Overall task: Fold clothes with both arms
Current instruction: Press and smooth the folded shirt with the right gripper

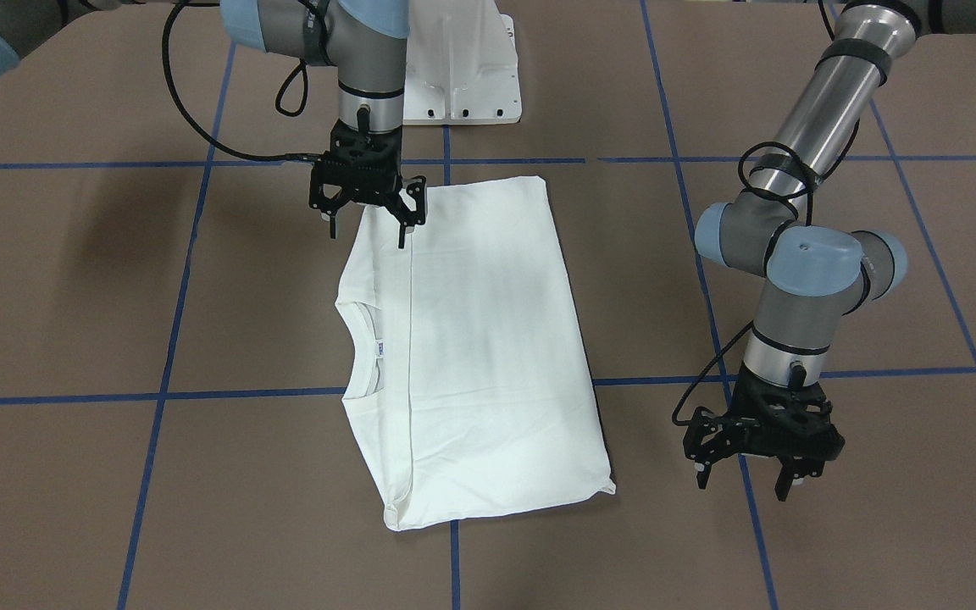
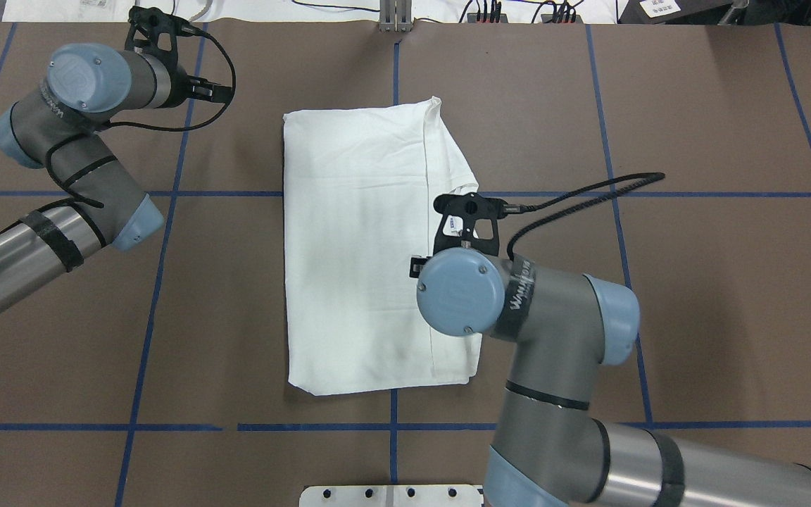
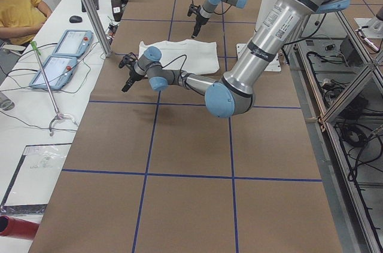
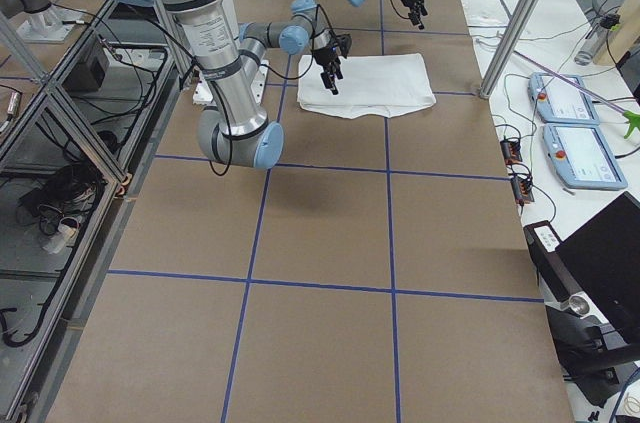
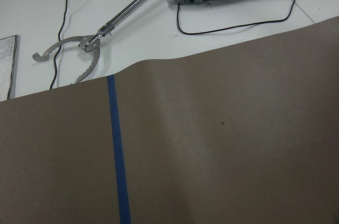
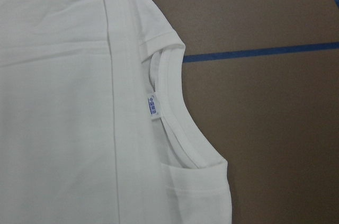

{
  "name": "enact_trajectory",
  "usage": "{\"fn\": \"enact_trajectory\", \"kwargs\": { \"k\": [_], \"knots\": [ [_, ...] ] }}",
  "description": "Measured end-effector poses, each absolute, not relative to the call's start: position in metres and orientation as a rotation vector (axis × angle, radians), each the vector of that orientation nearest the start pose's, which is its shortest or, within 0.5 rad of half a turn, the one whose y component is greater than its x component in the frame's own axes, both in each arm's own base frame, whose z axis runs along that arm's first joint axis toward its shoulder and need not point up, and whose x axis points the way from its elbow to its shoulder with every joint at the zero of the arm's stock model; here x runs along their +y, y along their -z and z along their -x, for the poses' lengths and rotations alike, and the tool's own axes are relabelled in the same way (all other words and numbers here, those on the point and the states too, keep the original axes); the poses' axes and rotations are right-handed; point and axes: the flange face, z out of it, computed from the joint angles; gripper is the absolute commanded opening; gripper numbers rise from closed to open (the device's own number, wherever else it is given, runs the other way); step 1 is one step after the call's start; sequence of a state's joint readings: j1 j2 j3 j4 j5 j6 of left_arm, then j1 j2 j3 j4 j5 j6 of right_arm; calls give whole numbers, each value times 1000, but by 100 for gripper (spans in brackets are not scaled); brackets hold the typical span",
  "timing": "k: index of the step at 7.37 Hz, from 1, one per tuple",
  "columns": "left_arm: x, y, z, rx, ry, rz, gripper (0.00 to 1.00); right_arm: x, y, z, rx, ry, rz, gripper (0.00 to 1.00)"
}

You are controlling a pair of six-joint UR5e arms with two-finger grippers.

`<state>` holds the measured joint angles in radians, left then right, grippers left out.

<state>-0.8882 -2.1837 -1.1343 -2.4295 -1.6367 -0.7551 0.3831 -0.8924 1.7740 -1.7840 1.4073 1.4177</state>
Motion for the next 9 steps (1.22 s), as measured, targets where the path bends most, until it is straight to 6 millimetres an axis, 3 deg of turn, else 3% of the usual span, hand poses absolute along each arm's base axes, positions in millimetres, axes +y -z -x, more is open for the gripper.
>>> {"fn": "enact_trajectory", "kwargs": {
  "k": [2,3,9],
  "knots": [
    [-670,-406,-385,748,18,-726,100,-434,-193,593,-510,-234,-281,100],
    [-669,-406,-385,753,14,-723,100,-444,-194,608,-478,-217,-266,100],
    [-668,-409,-386,753,12,-718,100,-451,-224,629,-392,-108,-214,100]
  ]
}}
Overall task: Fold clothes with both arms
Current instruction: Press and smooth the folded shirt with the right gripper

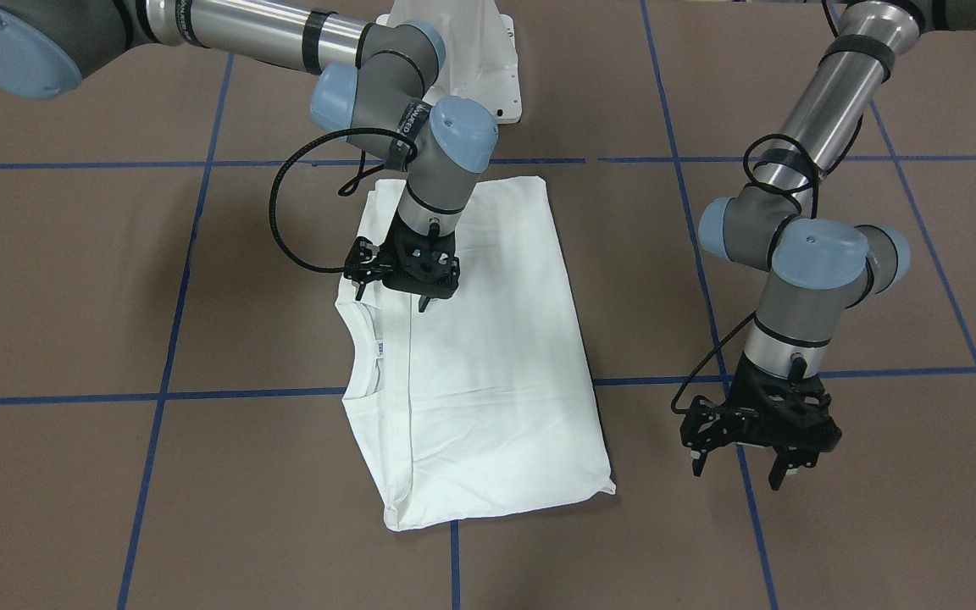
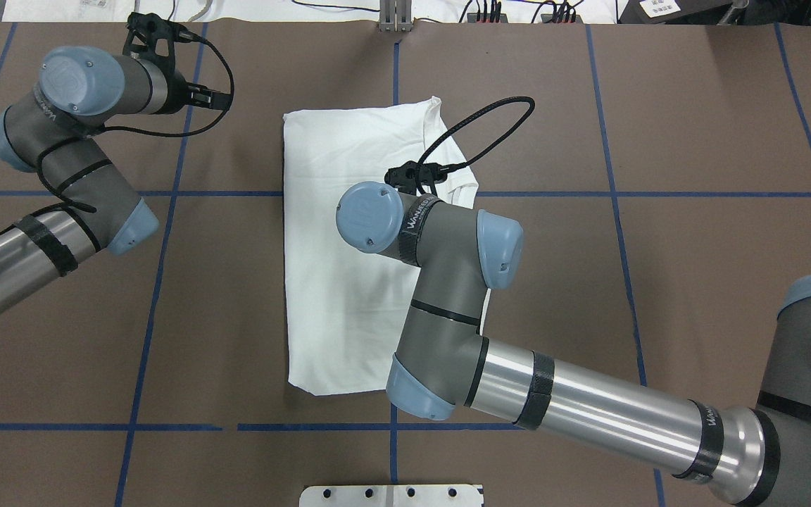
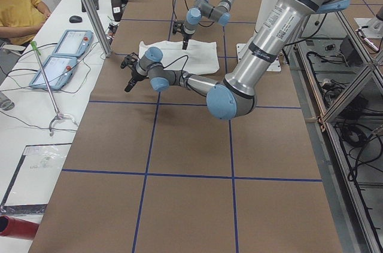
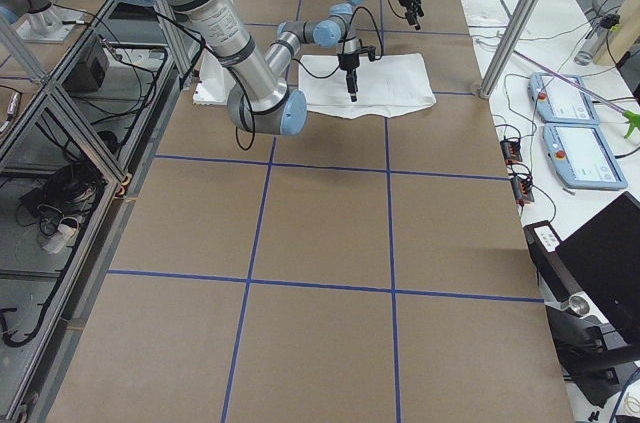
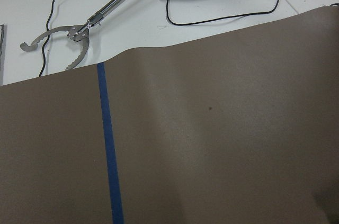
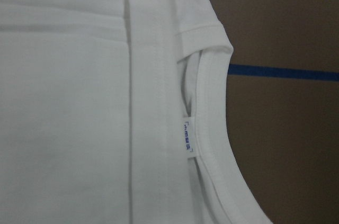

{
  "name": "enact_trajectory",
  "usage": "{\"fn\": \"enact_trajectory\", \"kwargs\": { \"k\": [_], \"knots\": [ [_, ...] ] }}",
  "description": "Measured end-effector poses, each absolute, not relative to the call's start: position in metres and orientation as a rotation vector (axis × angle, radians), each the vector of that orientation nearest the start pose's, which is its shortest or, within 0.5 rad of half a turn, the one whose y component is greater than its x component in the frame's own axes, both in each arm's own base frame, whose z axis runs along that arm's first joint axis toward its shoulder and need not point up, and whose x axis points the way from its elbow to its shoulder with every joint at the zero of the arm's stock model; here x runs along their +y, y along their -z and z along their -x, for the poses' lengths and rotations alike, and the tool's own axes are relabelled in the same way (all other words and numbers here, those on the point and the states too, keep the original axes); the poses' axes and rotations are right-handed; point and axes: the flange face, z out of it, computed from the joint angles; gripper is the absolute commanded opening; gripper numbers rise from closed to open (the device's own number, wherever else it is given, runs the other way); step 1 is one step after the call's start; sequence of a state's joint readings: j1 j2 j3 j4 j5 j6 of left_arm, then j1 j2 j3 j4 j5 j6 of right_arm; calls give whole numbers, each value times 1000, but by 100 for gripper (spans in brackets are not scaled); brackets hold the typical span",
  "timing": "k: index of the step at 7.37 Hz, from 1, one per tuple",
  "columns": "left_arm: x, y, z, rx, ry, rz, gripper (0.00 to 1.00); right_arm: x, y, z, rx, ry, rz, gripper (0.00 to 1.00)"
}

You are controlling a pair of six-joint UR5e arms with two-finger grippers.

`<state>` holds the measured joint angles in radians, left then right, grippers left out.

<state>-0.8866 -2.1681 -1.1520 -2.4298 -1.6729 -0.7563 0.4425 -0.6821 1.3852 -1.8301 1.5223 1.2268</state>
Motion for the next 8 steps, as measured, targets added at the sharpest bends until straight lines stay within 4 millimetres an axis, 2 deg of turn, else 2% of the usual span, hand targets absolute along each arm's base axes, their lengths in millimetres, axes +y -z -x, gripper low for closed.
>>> {"fn": "enact_trajectory", "kwargs": {
  "k": [4,8],
  "knots": [
    [-667,-411,-385,751,12,-716,100,-451,-234,629,-353,-80,-202,100],
    [-667,-413,-385,750,11,-714,100,-450,-229,630,-372,-67,-200,100]
  ]
}}
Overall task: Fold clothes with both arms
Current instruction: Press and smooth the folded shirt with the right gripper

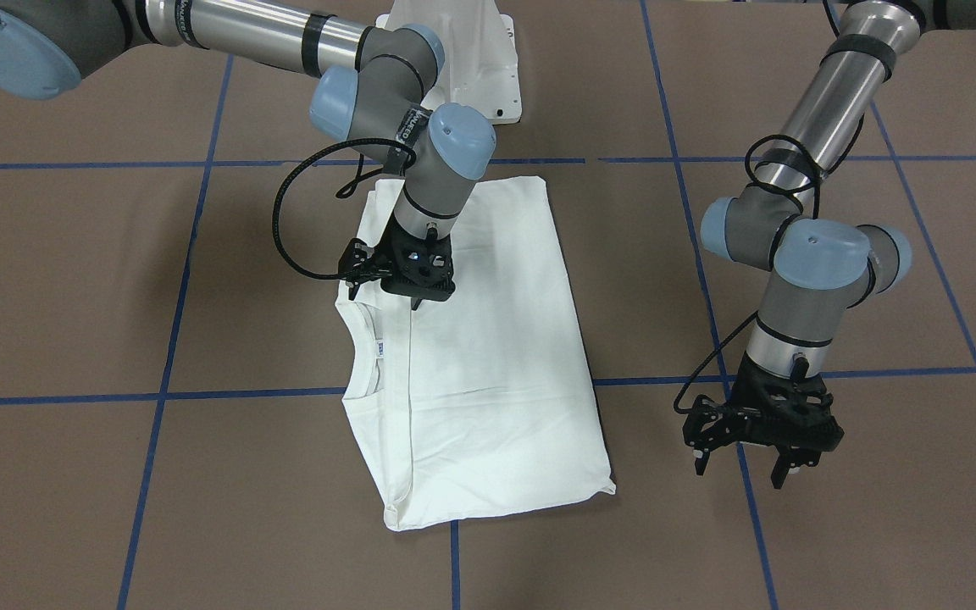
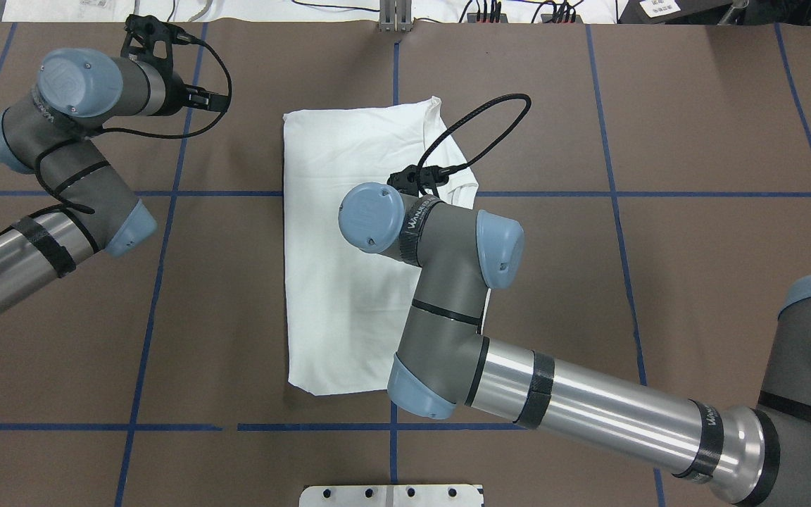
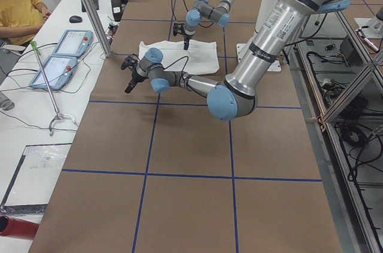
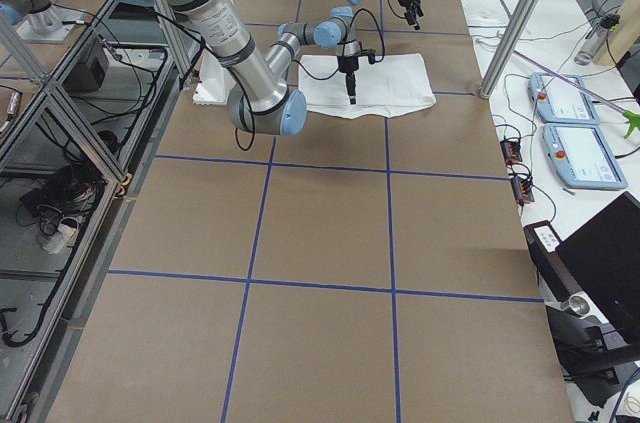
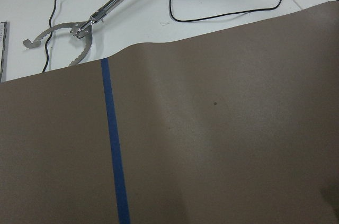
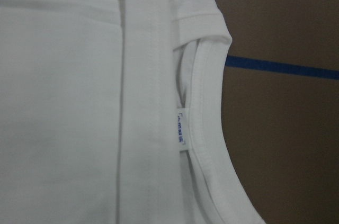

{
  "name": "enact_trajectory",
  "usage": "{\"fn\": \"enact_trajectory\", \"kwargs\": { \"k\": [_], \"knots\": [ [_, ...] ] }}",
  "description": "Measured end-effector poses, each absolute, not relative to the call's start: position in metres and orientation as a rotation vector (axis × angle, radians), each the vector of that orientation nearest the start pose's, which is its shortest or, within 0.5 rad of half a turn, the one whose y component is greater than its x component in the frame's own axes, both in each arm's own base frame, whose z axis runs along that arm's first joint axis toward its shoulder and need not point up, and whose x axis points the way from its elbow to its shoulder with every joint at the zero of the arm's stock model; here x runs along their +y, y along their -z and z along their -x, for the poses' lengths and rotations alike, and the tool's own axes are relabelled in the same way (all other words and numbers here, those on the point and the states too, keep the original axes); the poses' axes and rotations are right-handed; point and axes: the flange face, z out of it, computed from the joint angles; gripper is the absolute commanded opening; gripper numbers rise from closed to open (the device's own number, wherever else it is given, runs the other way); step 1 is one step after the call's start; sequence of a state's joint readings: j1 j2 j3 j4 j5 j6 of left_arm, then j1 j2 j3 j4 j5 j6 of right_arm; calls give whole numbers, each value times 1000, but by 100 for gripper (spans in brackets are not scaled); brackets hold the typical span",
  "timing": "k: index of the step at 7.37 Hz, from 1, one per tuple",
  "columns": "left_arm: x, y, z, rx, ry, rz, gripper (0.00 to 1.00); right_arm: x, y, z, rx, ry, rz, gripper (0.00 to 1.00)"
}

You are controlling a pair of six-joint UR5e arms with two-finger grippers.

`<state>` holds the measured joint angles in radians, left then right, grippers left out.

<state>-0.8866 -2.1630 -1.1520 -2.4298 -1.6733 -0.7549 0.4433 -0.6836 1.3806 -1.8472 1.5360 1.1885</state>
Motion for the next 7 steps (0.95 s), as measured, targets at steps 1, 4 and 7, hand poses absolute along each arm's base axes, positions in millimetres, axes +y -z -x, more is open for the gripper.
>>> {"fn": "enact_trajectory", "kwargs": {
  "k": [1,4,7],
  "knots": [
    [-667,-413,-385,750,11,-715,100,-450,-230,630,-376,-67,-201,100],
    [-667,-413,-385,750,11,-714,100,-451,-234,632,-382,-67,-203,100],
    [-667,-413,-385,750,12,-714,100,-452,-240,633,-372,-63,-197,100]
  ]
}}
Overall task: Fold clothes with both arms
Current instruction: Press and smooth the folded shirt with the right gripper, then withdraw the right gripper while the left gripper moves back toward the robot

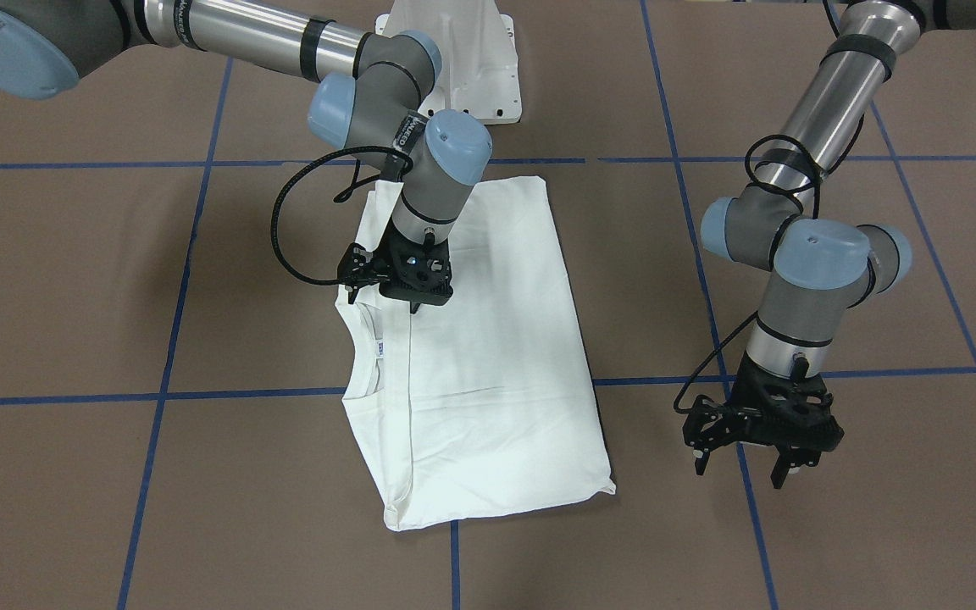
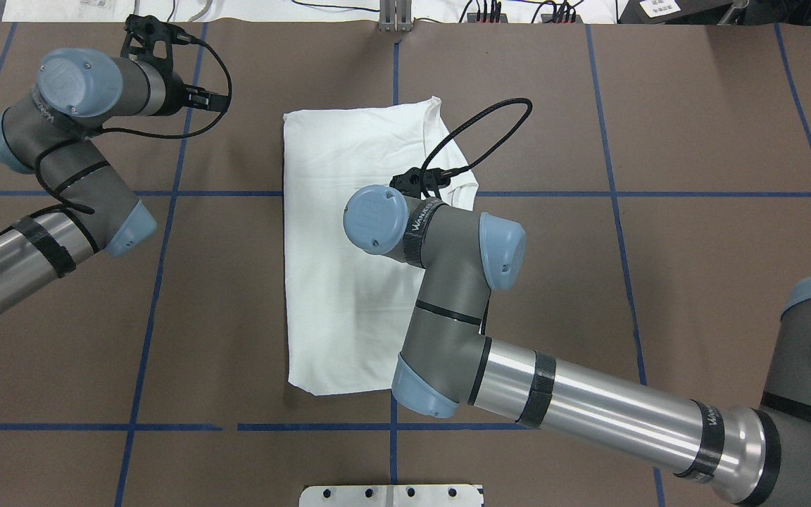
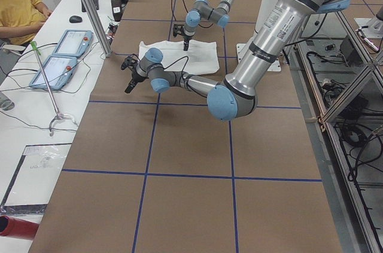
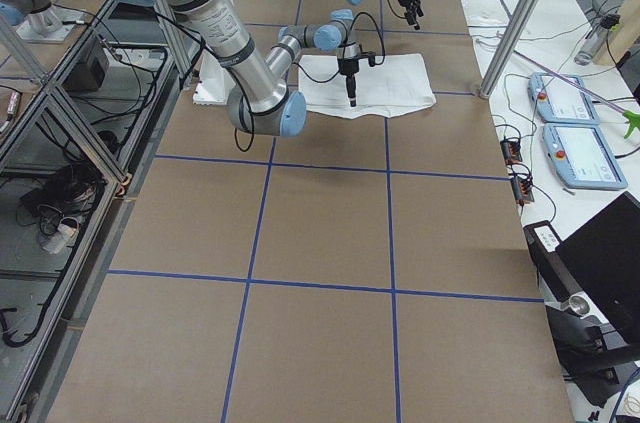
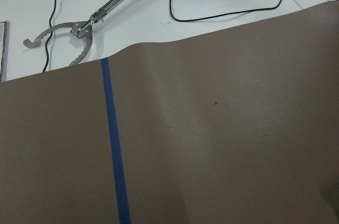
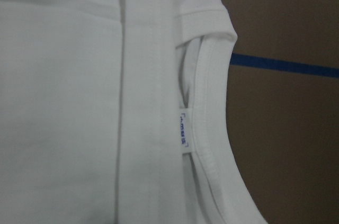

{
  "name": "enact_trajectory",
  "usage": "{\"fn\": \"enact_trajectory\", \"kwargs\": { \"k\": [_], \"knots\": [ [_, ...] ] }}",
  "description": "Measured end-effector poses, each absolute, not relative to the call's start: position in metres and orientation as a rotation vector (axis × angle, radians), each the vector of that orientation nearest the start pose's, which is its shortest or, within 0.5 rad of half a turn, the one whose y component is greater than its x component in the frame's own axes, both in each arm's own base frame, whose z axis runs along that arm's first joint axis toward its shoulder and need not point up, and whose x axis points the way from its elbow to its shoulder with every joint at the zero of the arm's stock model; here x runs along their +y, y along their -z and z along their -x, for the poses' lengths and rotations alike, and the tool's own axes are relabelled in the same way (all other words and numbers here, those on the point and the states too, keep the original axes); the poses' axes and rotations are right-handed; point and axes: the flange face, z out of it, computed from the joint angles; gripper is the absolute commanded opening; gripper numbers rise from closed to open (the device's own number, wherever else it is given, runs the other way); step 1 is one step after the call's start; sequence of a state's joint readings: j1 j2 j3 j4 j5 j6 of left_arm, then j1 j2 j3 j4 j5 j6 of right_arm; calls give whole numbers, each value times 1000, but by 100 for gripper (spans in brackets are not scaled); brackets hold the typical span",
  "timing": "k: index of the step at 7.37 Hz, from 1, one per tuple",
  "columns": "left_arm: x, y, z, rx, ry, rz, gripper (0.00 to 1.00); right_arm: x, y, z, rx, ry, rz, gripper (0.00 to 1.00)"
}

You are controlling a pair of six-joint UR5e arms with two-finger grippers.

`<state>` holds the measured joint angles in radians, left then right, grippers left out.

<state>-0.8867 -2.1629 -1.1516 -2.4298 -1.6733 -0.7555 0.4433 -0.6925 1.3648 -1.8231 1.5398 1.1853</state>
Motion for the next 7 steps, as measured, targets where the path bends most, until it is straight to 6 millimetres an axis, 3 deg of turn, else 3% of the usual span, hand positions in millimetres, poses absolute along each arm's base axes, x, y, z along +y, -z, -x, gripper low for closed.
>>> {"fn": "enact_trajectory", "kwargs": {
  "k": [3,7],
  "knots": [
    [-667,-413,-385,749,12,-713,100,-450,-250,625,-329,-23,-171,100],
    [-666,-414,-386,749,12,-712,100,-449,-282,568,-242,42,-151,100]
  ]
}}
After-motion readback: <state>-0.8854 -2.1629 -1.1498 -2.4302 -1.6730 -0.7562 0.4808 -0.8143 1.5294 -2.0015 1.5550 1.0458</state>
